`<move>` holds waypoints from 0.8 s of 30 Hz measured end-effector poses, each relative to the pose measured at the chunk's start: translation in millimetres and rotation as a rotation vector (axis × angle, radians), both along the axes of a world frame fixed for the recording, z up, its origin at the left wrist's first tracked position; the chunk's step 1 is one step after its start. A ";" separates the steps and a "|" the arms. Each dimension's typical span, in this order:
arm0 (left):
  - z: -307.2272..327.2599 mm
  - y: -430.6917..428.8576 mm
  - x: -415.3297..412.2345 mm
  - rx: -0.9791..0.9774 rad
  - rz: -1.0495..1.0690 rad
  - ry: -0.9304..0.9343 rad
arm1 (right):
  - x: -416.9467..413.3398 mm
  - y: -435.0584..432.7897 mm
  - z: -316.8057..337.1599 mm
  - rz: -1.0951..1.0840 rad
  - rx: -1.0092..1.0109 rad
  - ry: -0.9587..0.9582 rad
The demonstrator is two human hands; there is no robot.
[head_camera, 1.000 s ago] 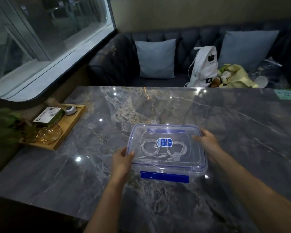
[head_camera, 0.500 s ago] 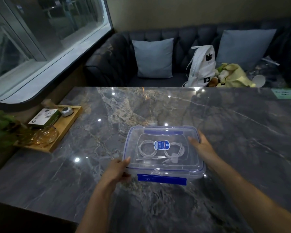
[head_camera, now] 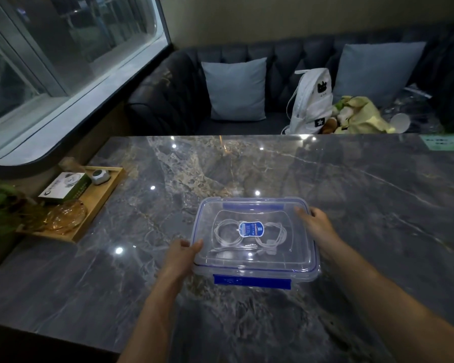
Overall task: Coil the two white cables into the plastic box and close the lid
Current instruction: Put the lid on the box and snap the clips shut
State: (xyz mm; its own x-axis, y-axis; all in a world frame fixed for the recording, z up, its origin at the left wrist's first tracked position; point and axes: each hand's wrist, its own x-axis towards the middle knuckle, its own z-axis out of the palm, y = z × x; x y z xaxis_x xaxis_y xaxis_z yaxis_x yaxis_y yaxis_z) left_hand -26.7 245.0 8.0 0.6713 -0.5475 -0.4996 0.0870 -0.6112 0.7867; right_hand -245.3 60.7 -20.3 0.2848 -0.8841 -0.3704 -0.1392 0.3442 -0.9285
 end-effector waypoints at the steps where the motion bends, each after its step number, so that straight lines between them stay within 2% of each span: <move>1: -0.4 -0.4 1.6 0.012 -0.027 -0.010 | 0.2 -3.2 -0.4 -0.004 0.006 0.016; 6: 2.9 -3.5 14.9 0.033 -0.175 0.028 | -1.0 -24.1 3.0 0.032 0.047 0.098; 9: 9.9 -19.4 20.4 -0.037 -0.164 0.050 | 0.6 -34.2 10.2 0.061 0.027 0.113; 14: 6.2 -56.9 22.3 -0.249 -0.149 0.329 | 5.6 -40.4 12.2 0.060 0.093 0.040; 16: 0.1 -69.9 21.7 -0.232 -0.071 0.354 | 5.9 -41.4 9.8 0.058 0.083 0.046; 18: -6.6 -78.9 24.5 -0.165 -0.024 0.290 | 5.7 -42.7 7.7 0.053 0.040 0.068; 22: -13.0 -87.4 31.6 -0.096 -0.064 0.145 | 4.6 -44.8 4.6 0.059 0.024 0.100; 24: -10.9 -87.6 25.4 -0.031 -0.087 -0.124 | 5.1 -48.3 6.7 0.078 0.027 0.132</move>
State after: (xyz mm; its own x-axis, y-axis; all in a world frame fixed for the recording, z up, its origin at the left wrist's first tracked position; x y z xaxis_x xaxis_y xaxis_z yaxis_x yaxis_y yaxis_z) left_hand -1.3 157.4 -2.9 0.6764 -0.6199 -0.3977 -0.0644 -0.5877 0.8065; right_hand -240.2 12.4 -13.6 0.2995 -0.8503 -0.4328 -0.2869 0.3523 -0.8908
